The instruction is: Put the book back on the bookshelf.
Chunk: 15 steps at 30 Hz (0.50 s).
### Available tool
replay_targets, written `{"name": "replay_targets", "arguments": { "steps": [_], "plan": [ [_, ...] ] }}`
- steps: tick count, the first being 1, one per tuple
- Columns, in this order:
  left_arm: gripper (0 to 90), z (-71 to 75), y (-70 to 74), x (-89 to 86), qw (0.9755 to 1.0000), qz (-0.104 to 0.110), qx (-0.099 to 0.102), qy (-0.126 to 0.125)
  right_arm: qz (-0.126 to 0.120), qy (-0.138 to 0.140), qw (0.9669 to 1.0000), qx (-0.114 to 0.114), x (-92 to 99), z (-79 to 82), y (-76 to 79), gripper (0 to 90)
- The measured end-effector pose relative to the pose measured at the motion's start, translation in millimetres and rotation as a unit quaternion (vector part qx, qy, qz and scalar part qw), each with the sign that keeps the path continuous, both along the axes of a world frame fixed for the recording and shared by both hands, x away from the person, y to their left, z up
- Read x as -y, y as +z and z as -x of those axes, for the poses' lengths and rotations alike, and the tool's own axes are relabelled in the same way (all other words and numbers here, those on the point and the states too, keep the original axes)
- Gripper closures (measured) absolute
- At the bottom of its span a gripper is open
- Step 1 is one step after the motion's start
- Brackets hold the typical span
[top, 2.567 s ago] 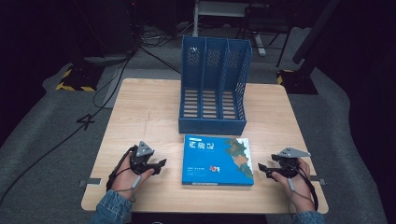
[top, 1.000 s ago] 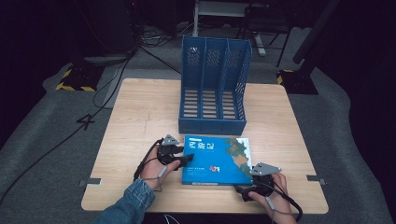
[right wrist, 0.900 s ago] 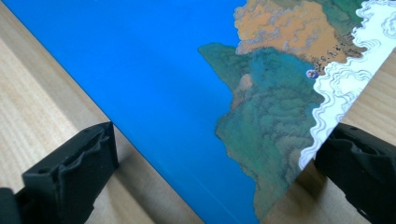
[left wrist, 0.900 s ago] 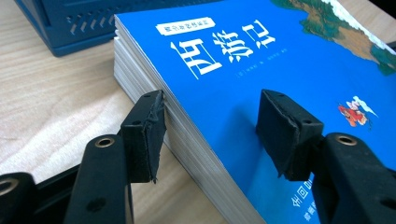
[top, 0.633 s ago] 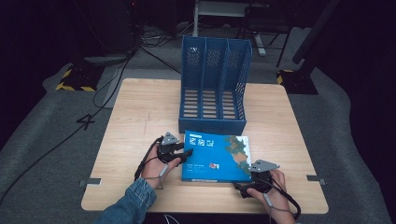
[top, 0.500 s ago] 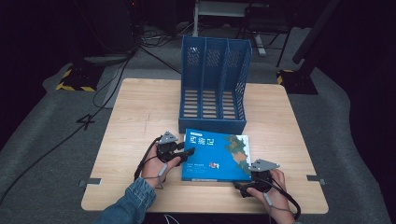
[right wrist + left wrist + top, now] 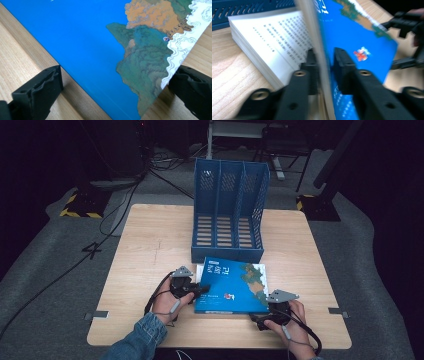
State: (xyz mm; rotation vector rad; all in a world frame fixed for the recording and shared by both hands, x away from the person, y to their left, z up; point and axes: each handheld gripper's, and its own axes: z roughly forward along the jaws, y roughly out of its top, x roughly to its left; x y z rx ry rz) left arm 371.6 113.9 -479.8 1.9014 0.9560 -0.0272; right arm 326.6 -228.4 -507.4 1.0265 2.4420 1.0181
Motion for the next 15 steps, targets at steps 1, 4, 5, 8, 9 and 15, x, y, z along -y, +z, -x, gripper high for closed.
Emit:
{"name": "replay_targets", "arguments": {
  "steps": [1,4,5,8,9,15],
  "plan": [
    [83.3,0.9,2.1,0.5,1.0,-0.003,0.001,-0.002,0.0,-0.001,1.0,0.0,-0.1,0.2,0.0,0.1],
    [84.6,2.4,6.7,2.2,0.9998,-0.014,0.009,-0.007,0.001,-0.002,1.0,0.002,0.1,1.4,0.3,1.3],
    [84.6,2.9,9.0,3.0,0.9997,-0.017,0.011,-0.01,0.0,-0.002,1.0,0.005,0.9,2.4,0.3,2.9],
    [84.8,1.8,16.2,3.2,0.9998,-0.012,0.006,-0.017,-0.005,-0.008,1.0,0.004,6.5,9.1,3.0,14.6],
    [84.9,-0.3,22.6,4.0,0.9997,-0.016,0.006,-0.02,0.0,-0.004,0.9999,0.009,10.9,13.5,7.4,18.2],
    [85.0,-5.5,45.6,9.7,0.9991,-0.022,0.017,-0.032,-0.019,0.0,0.9981,0.059,7.9,26.9,31.3,16.8]
  ]
}}
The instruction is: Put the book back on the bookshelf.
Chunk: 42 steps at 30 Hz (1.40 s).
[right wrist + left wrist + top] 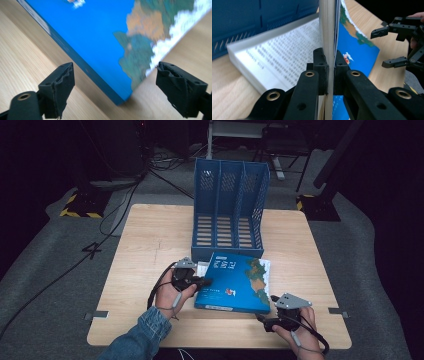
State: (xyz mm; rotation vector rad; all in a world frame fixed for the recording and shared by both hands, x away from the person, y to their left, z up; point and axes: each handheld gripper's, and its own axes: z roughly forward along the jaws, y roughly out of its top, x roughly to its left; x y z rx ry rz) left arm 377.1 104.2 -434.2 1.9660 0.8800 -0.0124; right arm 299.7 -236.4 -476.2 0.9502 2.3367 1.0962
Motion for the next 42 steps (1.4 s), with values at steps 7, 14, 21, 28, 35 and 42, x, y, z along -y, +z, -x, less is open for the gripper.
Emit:
{"name": "replay_targets", "arguments": {
  "steps": [7,14,21,28,35,42],
  "plan": [
    [85.0,-1.9,33.5,18.6,0.9991,-0.034,0.022,-0.015,-0.006,0.027,0.9993,0.026,-17.9,0.6,8.3,17.8],
    [85.1,-11.3,56.1,33.0,0.9984,-0.047,0.016,-0.026,-0.022,0.035,0.9988,0.026,-33.7,-9.2,6.9,16.2],
    [85.1,-13.3,63.0,39.6,0.9973,-0.064,0.021,-0.031,-0.034,0.015,0.9981,0.048,-45.9,-11.5,7.1,15.3],
    [85.1,-19.7,68.7,44.1,0.9958,-0.075,0.03,-0.043,-0.024,0.004,0.9969,0.075,-59.1,-10.2,4.4,11.6],
    [85.2,-26.8,71.6,46.2,0.9963,-0.064,0.027,-0.052,-0.039,-0.027,0.9938,0.1,-66.4,-11.2,0.3,8.1],
    [85.2,-27.2,70.6,47.6,0.9967,-0.059,0.023,-0.051,-0.008,-0.05,0.9892,0.137,-86.7,-18.1,-4.1,1.2]
  ]
}}
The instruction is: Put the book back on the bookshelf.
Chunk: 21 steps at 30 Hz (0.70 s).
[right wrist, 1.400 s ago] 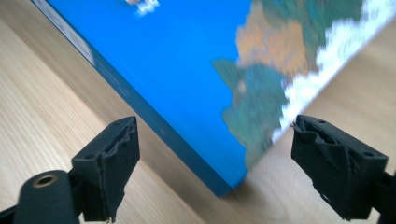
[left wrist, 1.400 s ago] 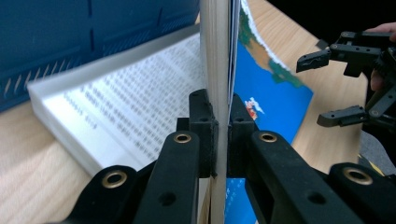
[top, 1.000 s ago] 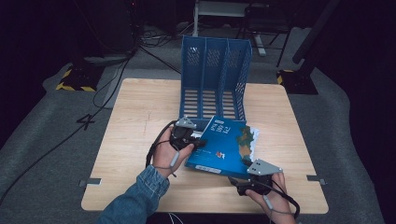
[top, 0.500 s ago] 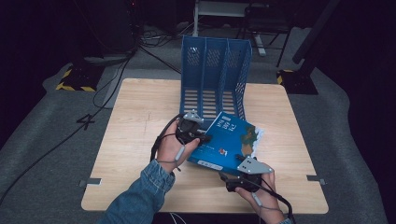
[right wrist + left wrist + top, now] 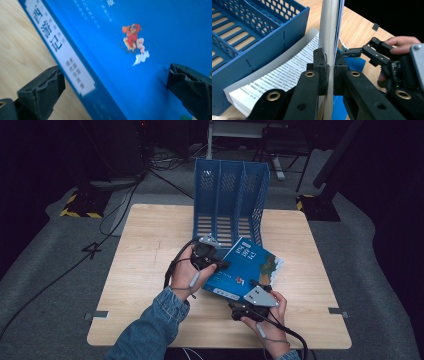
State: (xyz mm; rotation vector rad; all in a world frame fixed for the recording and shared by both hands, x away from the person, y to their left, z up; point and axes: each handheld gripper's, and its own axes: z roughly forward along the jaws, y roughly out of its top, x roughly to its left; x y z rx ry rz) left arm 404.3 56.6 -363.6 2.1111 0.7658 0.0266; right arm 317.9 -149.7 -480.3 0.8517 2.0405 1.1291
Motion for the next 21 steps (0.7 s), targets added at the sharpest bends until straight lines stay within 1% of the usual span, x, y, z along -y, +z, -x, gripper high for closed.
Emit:
{"name": "replay_targets", "arguments": {
  "steps": [1,2,4,5,6,9,10,12,15,17,18,20,21],
  "plan": [
    [85.2,0.1,-0.1,0.5,1.0,-0.002,0.002,0.0,0.001,-0.003,1.0,0.005,-2.2,-1.0,-1.0,0.4],
    [85.1,0.1,-0.1,0.5,1.0,-0.002,0.002,0.0,0.001,-0.003,1.0,0.005,-2.2,-1.0,-1.0,0.4],
    [85.1,-0.5,-0.5,1.6,1.0,-0.003,0.003,-0.001,0.004,-0.011,0.9998,0.018,-6.3,-3.5,-3.6,0.3],
    [85.1,-1.5,-1.4,1.9,1.0,-0.002,0.001,-0.001,0.012,-0.012,0.9996,0.025,-8.0,-5.0,-4.5,0.3],
    [85.1,-2.1,-2.2,2.2,1.0,-0.002,0.0,0.0,0.025,-0.016,0.9988,0.039,-9.8,-8.3,-6.5,0.3],
    [85.1,-4.0,-4.5,2.8,1.0,0.001,-0.004,0.003,0.034,-0.027,0.9979,0.049,-12.8,-12.9,-9.8,0.2],
    [85.1,-4.2,-4.8,3.0,1.0,0.001,-0.004,0.003,0.04,-0.032,0.9972,0.055,-13.6,-15.5,-11.5,0.0],
    [85.1,-4.7,-5.0,3.4,1.0,-0.002,-0.004,0.003,0.052,-0.031,0.9961,0.064,-14.2,-18.9,-13.1,0.0],
    [85.1,-4.9,-5.1,3.9,1.0,-0.004,-0.005,0.005,0.066,-0.032,0.9948,0.071,-14.8,-22.0,-14.9,0.0],
    [85.1,-4.6,-5.2,5.0,1.0,-0.007,-0.004,0.006,0.082,-0.037,0.9931,0.076,-15.9,-24.6,-16.2,0.0],
    [85.1,-4.1,-5.2,5.8,0.9999,-0.011,-0.003,0.008,0.084,-0.044,0.9925,0.078,-17.3,-25.7,-17.6,0.0],
    [85.0,-4.1,-5.3,6.3,0.9999,-0.012,-0.001,0.009,0.092,-0.047,0.9921,0.072,-19.9,-27.3,-17.4,0.0],
    [85.1,-4.5,-5.5,6.0,0.9999,-0.01,-0.003,0.009,0.096,-0.047,0.9918,0.07,-20.4,-27.7,-16.9,0.0]
  ]
}}
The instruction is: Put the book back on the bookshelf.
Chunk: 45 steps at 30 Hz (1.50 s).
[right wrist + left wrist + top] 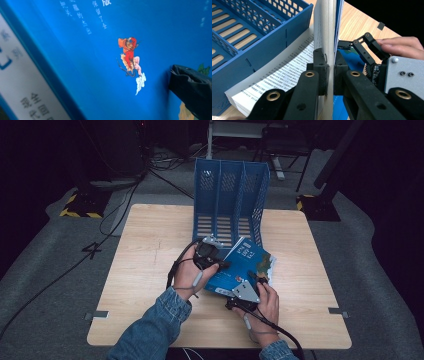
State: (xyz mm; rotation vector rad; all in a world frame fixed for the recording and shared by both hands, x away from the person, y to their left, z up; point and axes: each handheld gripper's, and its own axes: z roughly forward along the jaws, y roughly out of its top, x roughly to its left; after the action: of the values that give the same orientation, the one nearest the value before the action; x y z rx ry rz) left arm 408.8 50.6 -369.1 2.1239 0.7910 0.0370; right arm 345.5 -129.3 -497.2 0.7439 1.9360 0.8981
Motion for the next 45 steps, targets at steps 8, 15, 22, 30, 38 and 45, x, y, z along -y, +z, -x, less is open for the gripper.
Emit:
{"name": "replay_targets", "arguments": {
  "steps": [8,15,22,30,38,45],
  "plan": [
    [85.0,-1.3,-1.6,0.0,1.0,0.0,-0.003,0.003,0.017,0.004,0.9998,-0.005,-1.1,-1.5,0.3,0.6],
    [84.9,-4.7,-4.6,-2.5,0.9999,0.004,-0.01,0.011,0.07,0.007,0.997,-0.031,-3.5,2.7,10.5,16.5],
    [84.8,-6.5,-5.8,-7.5,0.9995,0.018,-0.016,0.019,0.145,0.006,0.9886,-0.039,-12.1,8.9,24.3,39.9],
    [84.0,-8.9,-9.0,-13.9,0.9988,0.033,-0.017,0.032,0.169,0.008,0.9855,-0.018,-9.1,17.4,31.4,53.1],
    [60.1,-4.5,-7.1,-35.1,0.9896,0.125,-0.007,0.07,0.051,0.003,0.9985,-0.019,21.1,31.6,47.8,56.6],
    [59.8,13.9,14.6,-66.9,0.9743,0.191,0.066,0.1,-0.034,-0.001,0.9978,-0.057,35.6,34.7,51.4,60.7]
  ]
}}
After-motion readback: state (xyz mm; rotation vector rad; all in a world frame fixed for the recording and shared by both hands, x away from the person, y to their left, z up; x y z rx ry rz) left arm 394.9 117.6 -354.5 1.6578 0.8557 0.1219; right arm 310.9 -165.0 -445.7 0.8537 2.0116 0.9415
